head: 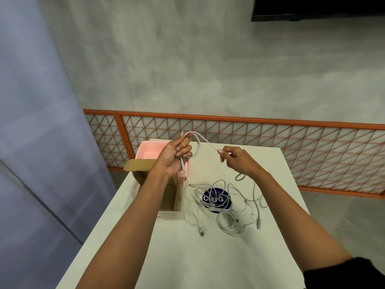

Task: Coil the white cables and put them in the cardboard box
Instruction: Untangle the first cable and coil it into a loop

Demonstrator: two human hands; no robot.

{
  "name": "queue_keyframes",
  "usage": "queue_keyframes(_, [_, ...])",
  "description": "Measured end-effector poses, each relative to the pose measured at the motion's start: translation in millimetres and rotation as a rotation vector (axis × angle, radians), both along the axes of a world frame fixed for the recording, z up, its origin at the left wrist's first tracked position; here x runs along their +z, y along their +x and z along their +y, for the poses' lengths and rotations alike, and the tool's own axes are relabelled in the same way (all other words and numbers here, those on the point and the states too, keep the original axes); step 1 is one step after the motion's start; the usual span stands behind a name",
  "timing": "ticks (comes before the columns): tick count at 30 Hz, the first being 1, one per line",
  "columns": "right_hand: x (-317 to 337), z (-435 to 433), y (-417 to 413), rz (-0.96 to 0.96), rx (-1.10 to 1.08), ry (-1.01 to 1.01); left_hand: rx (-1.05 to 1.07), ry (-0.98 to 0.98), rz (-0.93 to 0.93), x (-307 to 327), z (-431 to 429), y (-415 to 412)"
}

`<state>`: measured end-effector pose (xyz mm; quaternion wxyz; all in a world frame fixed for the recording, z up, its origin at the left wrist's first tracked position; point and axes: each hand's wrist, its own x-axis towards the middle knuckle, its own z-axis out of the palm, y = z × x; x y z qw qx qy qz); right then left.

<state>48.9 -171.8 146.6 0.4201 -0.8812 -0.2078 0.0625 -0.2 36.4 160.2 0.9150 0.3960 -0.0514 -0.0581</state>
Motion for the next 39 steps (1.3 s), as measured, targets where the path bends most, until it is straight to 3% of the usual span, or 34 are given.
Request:
queue_keyframes(6, [3, 18, -11, 0.187, 0.269, -0.187, 0.052, 0.214, -0.059, 6, -12, 5])
queue_keyframes(11, [19, 23, -15, 0.164, 0.373, -0.248, 0.044, 0.421, -0.135, 1, -21, 11])
queue_keyframes(22, [40, 15, -6, 0.047, 0.333, -0.337, 0.085, 1.259, -0.1, -8, -28, 18])
queue_keyframes(26, [39, 12, -2, 0.07, 0.295, -0.366, 0.004, 1.407, -0.134, -2, -31, 16])
queue_keyframes(31, [47, -5, 6, 0.102, 0.272, -0.353, -0.017, 1.319, -0.054, -5, -21, 16])
queue_keyframes(36, [55, -17, 12, 0.117, 0.184, -0.101, -0.13, 0.957, 0.037, -3, -16, 9])
queue_keyframes(39, [55, -20, 13, 0.209, 0.13, 0.046, -0.197, 0.865, 0.025, -4, -14, 7])
